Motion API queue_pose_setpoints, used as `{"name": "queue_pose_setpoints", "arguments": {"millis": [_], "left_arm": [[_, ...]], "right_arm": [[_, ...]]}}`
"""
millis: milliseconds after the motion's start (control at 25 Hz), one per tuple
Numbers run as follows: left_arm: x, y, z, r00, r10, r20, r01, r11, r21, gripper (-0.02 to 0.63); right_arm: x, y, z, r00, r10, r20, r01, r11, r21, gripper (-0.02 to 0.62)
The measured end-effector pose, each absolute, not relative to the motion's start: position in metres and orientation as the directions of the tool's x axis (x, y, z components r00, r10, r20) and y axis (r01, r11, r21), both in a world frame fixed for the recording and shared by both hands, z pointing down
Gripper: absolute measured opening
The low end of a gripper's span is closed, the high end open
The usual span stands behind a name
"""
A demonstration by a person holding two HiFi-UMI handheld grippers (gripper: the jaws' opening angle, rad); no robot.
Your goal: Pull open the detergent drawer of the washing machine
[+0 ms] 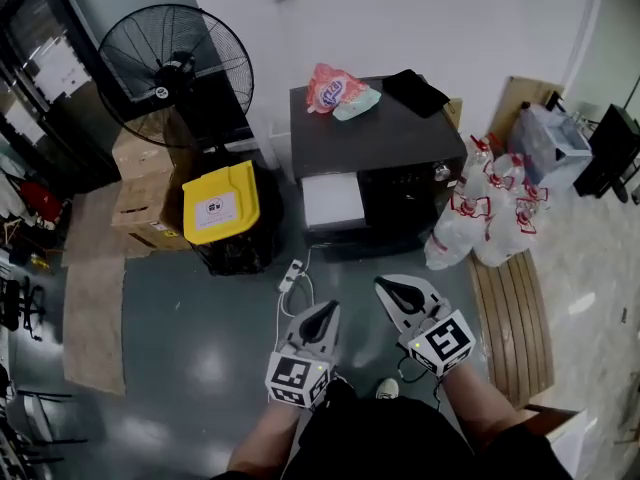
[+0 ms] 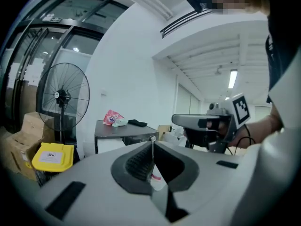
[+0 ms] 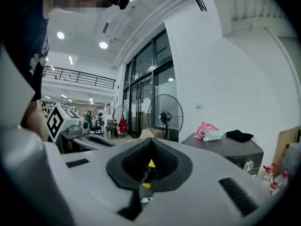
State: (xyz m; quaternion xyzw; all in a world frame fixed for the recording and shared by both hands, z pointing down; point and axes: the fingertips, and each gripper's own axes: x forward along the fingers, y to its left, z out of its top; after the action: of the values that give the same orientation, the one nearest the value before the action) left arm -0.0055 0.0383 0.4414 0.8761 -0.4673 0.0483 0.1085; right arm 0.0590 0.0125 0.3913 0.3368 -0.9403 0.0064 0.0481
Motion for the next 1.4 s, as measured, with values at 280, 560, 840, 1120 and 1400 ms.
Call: {"name": "queue_pose_setpoints", "arguments": {"millis": [280,560,840,1120,1400], "left_arm": [[0.036,0.091,0.443,0.535,-0.820,0.204,-0.845,-0.521,0.124,0.014],[0.047,0.117,0.442,0.520,-0.829,0.207,-0.854,-0.505,0.122,0.015],[0.051,0.121,0.442,0.512,-0.836,0.199,-0.859,-0.500,0.109,0.014],[0.046,0.116,0.443,0.499,-0.842,0.204,-0.867,-0.487,0.108,0.014],[0.043,0.116,0.444,0.491,-0.846,0.208,-0.871,-0.479,0.107,0.015]], "right_arm": [[0.095,0.060,0.401,-0.788,-0.608,0.094,-0.612,0.791,-0.019,0.003],[0.106,0.087,0.402,-0.802,-0.590,0.092,-0.595,0.803,-0.043,0.003],[0.112,0.092,0.407,-0.806,-0.583,0.097,-0.589,0.806,-0.049,0.003],[0.110,0.089,0.412,-0.812,-0.575,0.100,-0.582,0.810,-0.068,0.003],[0.107,0.088,0.416,-0.816,-0.569,0.104,-0.577,0.813,-0.079,0.003]]}}
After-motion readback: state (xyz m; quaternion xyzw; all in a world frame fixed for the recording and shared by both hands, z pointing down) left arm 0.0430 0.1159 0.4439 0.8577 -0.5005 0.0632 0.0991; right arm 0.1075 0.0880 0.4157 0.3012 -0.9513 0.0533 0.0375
